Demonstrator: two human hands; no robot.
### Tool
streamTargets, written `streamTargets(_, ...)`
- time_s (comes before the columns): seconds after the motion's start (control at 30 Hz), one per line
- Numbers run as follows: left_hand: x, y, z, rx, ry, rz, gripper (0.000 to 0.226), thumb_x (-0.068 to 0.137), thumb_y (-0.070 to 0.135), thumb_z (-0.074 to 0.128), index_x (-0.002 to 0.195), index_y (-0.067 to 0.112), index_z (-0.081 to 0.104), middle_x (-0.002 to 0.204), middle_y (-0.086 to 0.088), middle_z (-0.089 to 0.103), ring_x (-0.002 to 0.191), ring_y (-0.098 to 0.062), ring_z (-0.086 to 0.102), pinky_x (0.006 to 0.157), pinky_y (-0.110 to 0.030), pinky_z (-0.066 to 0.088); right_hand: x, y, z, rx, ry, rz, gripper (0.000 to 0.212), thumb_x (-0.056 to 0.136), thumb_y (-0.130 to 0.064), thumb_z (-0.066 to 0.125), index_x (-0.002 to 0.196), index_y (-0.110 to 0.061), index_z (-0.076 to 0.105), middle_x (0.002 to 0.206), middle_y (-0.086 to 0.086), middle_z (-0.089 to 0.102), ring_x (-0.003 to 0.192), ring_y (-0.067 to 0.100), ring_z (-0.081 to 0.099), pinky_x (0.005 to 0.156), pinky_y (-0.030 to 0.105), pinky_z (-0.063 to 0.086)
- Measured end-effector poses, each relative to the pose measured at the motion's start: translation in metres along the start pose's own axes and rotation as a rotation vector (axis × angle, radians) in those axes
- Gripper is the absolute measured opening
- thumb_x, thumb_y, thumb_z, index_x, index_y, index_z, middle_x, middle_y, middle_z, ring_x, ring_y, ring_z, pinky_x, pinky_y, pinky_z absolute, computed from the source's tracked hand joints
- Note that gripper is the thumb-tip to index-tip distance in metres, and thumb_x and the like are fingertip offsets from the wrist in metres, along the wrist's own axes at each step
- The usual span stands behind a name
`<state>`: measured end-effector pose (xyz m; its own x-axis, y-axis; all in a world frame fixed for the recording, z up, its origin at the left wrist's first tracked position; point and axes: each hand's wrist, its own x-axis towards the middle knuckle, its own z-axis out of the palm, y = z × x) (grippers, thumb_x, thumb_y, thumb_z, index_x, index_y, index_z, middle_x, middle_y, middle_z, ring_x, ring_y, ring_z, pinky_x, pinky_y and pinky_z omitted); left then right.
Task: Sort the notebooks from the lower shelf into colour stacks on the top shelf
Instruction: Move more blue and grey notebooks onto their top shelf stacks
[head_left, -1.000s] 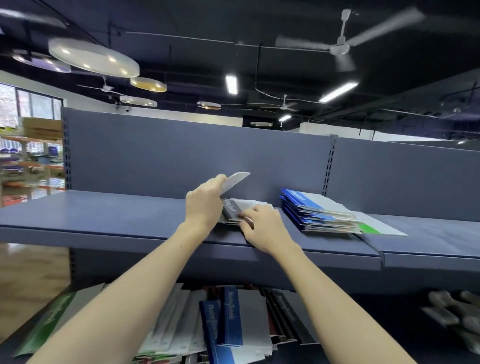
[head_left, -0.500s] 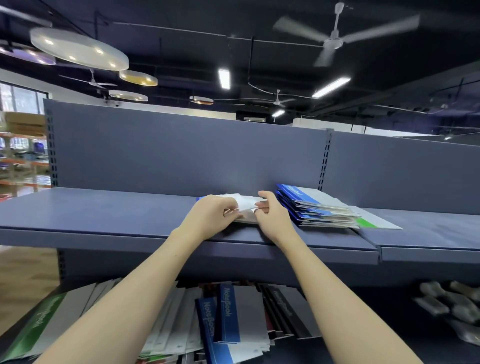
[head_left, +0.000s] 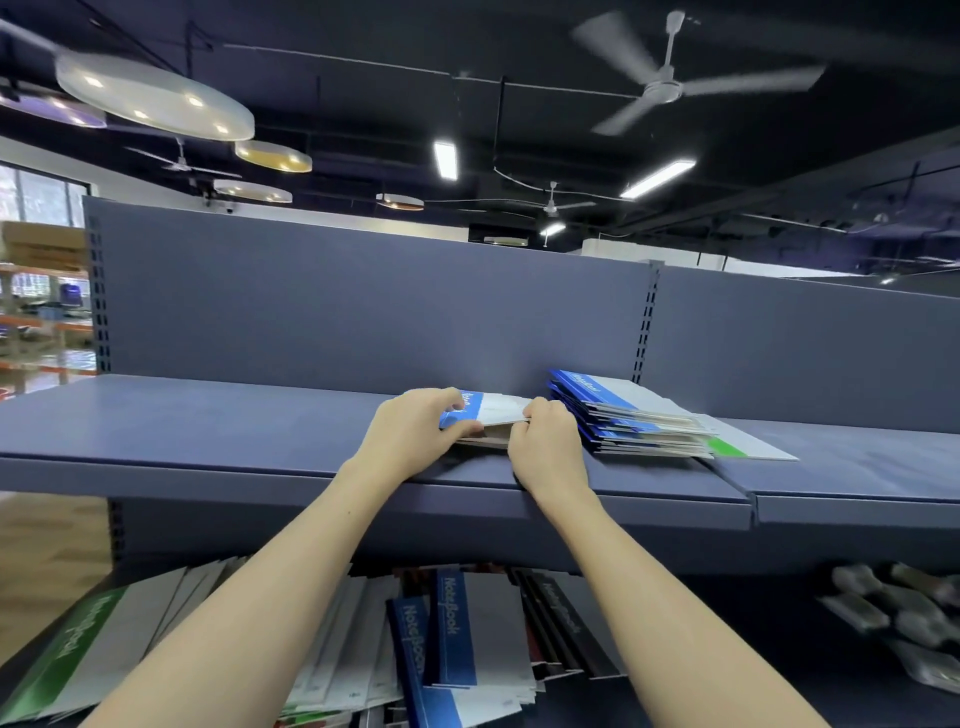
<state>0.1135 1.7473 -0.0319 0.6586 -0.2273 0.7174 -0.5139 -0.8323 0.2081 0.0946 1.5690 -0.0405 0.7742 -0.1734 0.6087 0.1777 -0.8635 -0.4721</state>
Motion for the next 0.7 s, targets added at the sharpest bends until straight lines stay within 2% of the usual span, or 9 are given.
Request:
streamTargets(0.13,0.000,-0.005,0.005,-0.124,-0.012,-0.009,0.016,0.099,0.020,0.050,0.090,0.013,0.061,0.080,0.002,0.064,0.075,-0.024,0.049,0.061,-0.032,0.035,-0.004,-0.002,-0.001,0.007,0.040,0.006,0.015,0.095,-0.013,0.044,0.101,-0.003,0.053,0.109,0.016,0.060,0.105,0.035,0.051,0.086,0.041,0.041)
streamTargets(0.23,0.000,-0.005,0.004,-0.170,0.017,0.062,0.008,0.095,0.016,0.057,0.090,0.014,0.062,0.077,0.001,0.062,0.071,-0.020,0.050,0.066,-0.036,0.046,-0.006,-0.003,-0.001,-0.083,0.026,-0.033,0.024,0.092,-0.024,0.049,0.105,-0.005,0.057,0.108,0.013,0.062,0.103,0.033,0.051,0.088,0.040,0.040)
streamTargets(0.33,-0.001,-0.001,0.002,-0.162,0.051,0.159,0.004,0.093,0.016,0.062,0.096,0.014,0.062,0.080,0.002,0.061,0.073,-0.019,0.050,0.069,-0.035,0.047,-0.004,-0.008,-0.002,-0.338,0.026,-0.100,0.031,0.091,-0.035,0.050,0.107,-0.012,0.062,0.107,0.008,0.066,0.104,0.030,0.053,0.089,0.039,0.037)
streamTargets(0.4,-0.001,0.000,0.001,-0.179,0.050,0.185,0.011,0.092,0.016,0.063,0.102,0.015,0.061,0.084,0.002,0.061,0.076,-0.019,0.051,0.071,-0.036,0.047,-0.001,-0.012,-0.004,-0.401,-0.032,-0.160,0.027,0.094,-0.029,0.047,0.112,-0.016,0.062,0.110,0.007,0.067,0.104,0.030,0.056,0.085,0.038,0.038)
streamTargets(0.43,-0.001,0.000,0.001,-0.186,0.048,0.177,0.014,0.092,0.017,0.062,0.106,0.016,0.060,0.087,0.002,0.062,0.079,-0.019,0.052,0.072,-0.037,0.048,0.001,-0.013,-0.005,-0.386,-0.092,-0.187,0.030,0.095,-0.022,0.046,0.123,-0.019,0.059,0.116,0.007,0.066,0.107,0.030,0.057,0.085,0.038,0.040)
streamTargets(0.5,-0.001,-0.001,0.000,-0.171,0.054,0.125,0.019,0.093,0.019,0.058,0.113,0.020,0.057,0.095,0.004,0.063,0.085,-0.019,0.054,0.074,-0.039,0.050,0.003,-0.015,-0.008,-0.341,-0.201,-0.223,0.054,0.093,-0.007,0.045,0.142,-0.028,0.048,0.126,0.006,0.061,0.113,0.031,0.056,0.084,0.037,0.045)
streamTargets(0.6,0.001,0.000,0.000,-0.101,0.091,0.034,0.024,0.098,0.022,0.052,0.120,0.015,0.053,0.108,-0.001,0.063,0.098,-0.024,0.056,0.079,-0.043,0.050,0.009,-0.017,-0.021,-0.298,-0.122,-0.234,0.060,0.090,0.001,0.039,0.141,-0.031,0.047,0.118,0.008,0.062,0.105,0.034,0.058,0.080,0.039,0.045)
streamTargets(0.7,0.004,0.002,0.000,-0.018,0.059,-0.026,0.022,0.100,0.027,0.048,0.115,0.011,0.052,0.102,-0.004,0.062,0.098,-0.027,0.055,0.077,-0.043,0.049,0.021,-0.011,-0.036,-0.066,-0.039,-0.198,0.062,0.085,0.005,0.040,0.134,-0.030,0.056,0.111,0.008,0.064,0.103,0.032,0.058,0.084,0.040,0.048)
